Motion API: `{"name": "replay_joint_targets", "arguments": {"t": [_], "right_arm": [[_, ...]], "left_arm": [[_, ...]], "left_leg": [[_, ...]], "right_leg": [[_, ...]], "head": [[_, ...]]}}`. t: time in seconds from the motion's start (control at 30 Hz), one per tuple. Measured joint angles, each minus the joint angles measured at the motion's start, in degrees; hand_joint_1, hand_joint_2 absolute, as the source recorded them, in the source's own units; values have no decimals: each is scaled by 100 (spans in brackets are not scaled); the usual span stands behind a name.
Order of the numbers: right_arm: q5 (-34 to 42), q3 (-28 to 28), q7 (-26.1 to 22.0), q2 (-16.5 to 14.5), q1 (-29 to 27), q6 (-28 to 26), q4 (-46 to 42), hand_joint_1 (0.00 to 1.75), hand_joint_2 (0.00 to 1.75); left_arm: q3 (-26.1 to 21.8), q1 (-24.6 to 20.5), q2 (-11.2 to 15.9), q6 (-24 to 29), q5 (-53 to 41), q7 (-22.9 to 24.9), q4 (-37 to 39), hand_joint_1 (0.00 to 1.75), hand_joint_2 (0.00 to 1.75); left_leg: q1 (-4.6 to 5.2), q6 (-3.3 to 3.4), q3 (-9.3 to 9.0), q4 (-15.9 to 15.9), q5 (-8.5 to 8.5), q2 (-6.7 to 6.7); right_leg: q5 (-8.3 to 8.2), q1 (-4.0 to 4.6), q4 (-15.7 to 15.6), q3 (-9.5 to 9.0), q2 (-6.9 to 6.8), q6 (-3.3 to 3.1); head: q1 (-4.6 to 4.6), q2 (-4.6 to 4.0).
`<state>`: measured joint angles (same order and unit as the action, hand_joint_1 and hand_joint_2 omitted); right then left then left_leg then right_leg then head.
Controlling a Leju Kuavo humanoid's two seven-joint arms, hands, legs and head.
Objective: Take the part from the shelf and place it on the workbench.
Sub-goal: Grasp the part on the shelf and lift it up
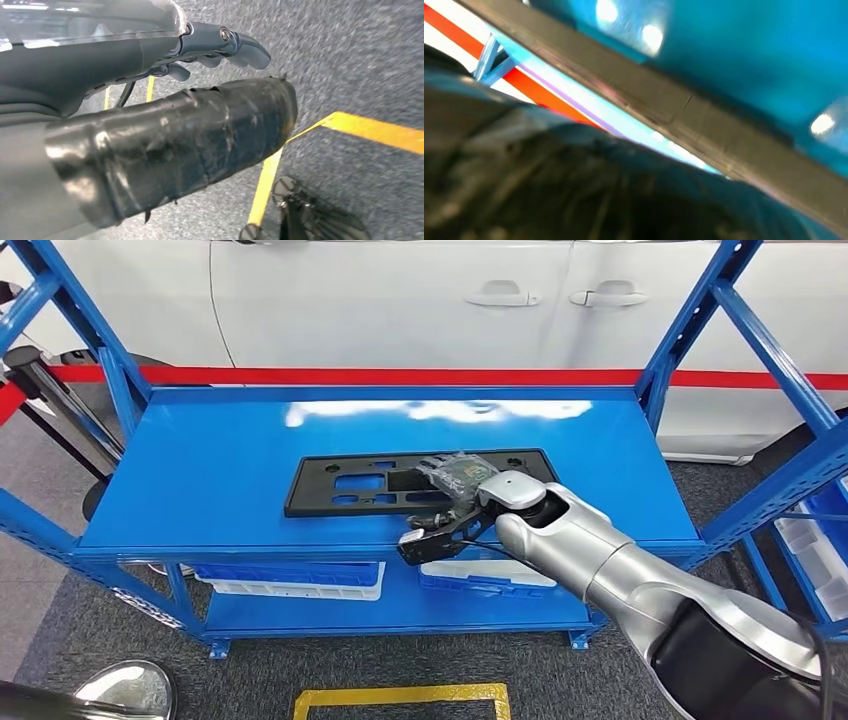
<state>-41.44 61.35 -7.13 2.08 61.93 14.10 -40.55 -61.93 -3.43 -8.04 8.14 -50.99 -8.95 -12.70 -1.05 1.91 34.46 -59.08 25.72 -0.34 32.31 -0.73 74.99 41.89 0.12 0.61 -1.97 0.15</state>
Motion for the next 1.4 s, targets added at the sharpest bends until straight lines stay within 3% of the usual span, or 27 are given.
{"name": "replay_joint_targets", "arguments": {"t": [0.07, 0.13, 0.23, 0.33, 0.37, 0.43, 0.47, 0.5, 0.53, 0.6, 0.67, 0.8, 0.87, 0.93, 0.97, 1.0, 1.03, 1.1, 1.13, 1.2, 1.27, 1.4], "right_arm": [[0, 2, -4, 6, -22, -3, 9, 0, 0], [0, 2, -11, 18, -21, -7, 14, 0, 0], [0, 2, -24, 26, -22, -10, 18, 0, 0], [9, 1, -37, 27, -25, -13, 19, 0, 0], [14, 1, -49, 24, -28, -11, 20, 0, 0], [27, 3, -78, 19, -53, -7, 25, 0, 0], [32, 4, -88, 17, -78, -5, 28, 0, 0], [40, 4, -95, 16, -102, -5, 31, 0, 0], [51, 4, -99, 14, -118, -4, 33, 0, 0], [75, 4, -108, 9, -124, 2, 34, 0, 0], [94, 4, -121, 7, -114, 17, 40, 0, 0], [119, 1, -143, -6, -110, 30, 43, 0, 175], [120, -2, -151, -8, -107, 29, 45, 0, 175], [118, -2, -163, -8, -130, 26, 51, 9, 175], [112, 0, -172, -7, -158, 26, 57, 13, 175], [105, 2, -181, -8, -186, 25, 64, 42, 175], [99, 4, -189, -8, -208, 25, 69, 81, 175], [94, 7, -197, -9, -218, 25, 75, 160, 175], [94, 7, -198, -9, -211, 23, 77, 175, 175], [94, 7, -208, -18, -201, 17, 82, 175, 175], [110, 7, -247, -31, -198, 18, 87, 175, 175], [208, 3, -386, -54, -255, -27, 112, 175, 175]], "left_arm": [[-1, 2, -2, -3, -8, 8, 0, 0, 0], [-2, 8, -24, -11, -15, 18, 1, 0, 0], [-2, -7, -47, -24, -18, 23, 0, 0, 0], [-3, -12, -46, -44, -13, 22, -1, 0, 0], [-4, -11, -46, -66, -3, 22, -1, 0, 0], [-15, -12, -47, -131, 47, 21, 0, 0, 0], [-25, -13, -46, -157, 74, 22, 0, 0, 0], [-36, -13, -45, -175, 98, 24, -1, 0, 0], [-46, -11, -45, -184, 110, 29, -1, 0, 0], [-66, -5, -43, -189, 118, 31, -1, 0, 0], [-81, -11, -43, -188, 113, 12, -1, 0, 0], [-87, -25, -45, -176, 94, -47, -2, 0, 0], [-91, -22, -45, -158, 86, -60, -2, 0, 0], [-100, -16, -43, -134, 84, -56, -2, 0, 0], [-108, -16, -42, -123, 83, -47, -2, 0, 0], [-116, -15, -40, -114, 80, -36, -2, 0, 0], [-123, -16, -40, -106, 75, -23, -2, 0, 0], [-131, -15, -41, -96, 68, -2, -2, 0, 0], [-133, -15, -43, -95, 68, 4, -2, 0, 0], [-138, -14, -38, -93, 68, 10, -8, 0, 0], [-144, -14, -28, -51, 55, 43, -15, 0, 0], [-167, -5, -10, 113, -33, 222, -21, 0, 0]], "left_leg": [[18, -6, -96, -2, 67, -11], [39, -31, -172, 3, 129, -13], [38, -107, -182, 26, 158, -7], [37, -190, -149, -128, 292, 11], [34, -210, -32, -376, 413, 15], [22, -248, 382, -1102, 683, 15], [15, -266, 575, -1379, 727, 16], [6, -281, 683, -1474, 666, 16], [-3, -292, 673, -1343, 492, 17], [-19, -299, 399, -644, 58, 22], [-9, -270, 172, -125, -118, 14], [-6, -151, 123, -22, -104, -2], [-22, -86, 98, 11, -111, 4], [-16, -50, 94, 13, -101, 5], [-12, -42, 92, 13, -97, 3], [-8, -38, 85, 12, -92, -1], [-5, -38, 74, 11, -85, -6], [0, -49, 39, 10, -65, -12], [19, -59, 36, -8, -45, -13], [48, -64, 49, -21, -26, -12], [56, -71, 55, -12, -28, -11], [39, -94, 23, 18, -34, -9]], "right_leg": [[-482, 17, -553, -141, 0, -60], [-809, 61, -1195, -401, -2, -155], [-775, 109, -1500, -550, -4, -221], [-774, 36, -1667, -693, -12, -255], [-776, 12, -1707, -742, -16, -269], [-752, 15, -1719, -777, -16, -289], [-735, 16, -1711, -786, -16, -291], [-713, 15, -1697, -795, -15, -287], [-686, 11, -1675, -806, -11, -279], [-612, 4, -1613, -833, -2, -240], [-553, 21, -1549, -827, 5, -178], [-490, 36, -1506, -807, -4, -82], [-264, 19, -1149, -647, -5, -34], [69, 8, -422, -289, -7, -3], [160, 4, -106, -120, -7, 3], [146, 2, 36, -29, -7, 0], [24, 3, -35, -40, -7, -13], [-396, 13, -725, -332, -7, -70], [-548, 20, -1113, -507, -7, -90], [-645, 28, -1526, -694, -2, -62], [-631, 31, -1553, -710, 10, -23], [-614, 54, -1548, -719, 18, -68]], "head": [[1, -1], [-2, -1], [-3, 1], [-6, 0], [-9, 0], [-13, 0], [-14, -1], [-13, -1], [-13, -1], [-13, -1], [-9, 0], [-3, 0], [-3, 0], [-2, 0], [-2, -1], [-2, -1], [-2, -1], [-2, -1], [-2, -1], [-6, 0], [-10, 0], [-9, 0]]}}
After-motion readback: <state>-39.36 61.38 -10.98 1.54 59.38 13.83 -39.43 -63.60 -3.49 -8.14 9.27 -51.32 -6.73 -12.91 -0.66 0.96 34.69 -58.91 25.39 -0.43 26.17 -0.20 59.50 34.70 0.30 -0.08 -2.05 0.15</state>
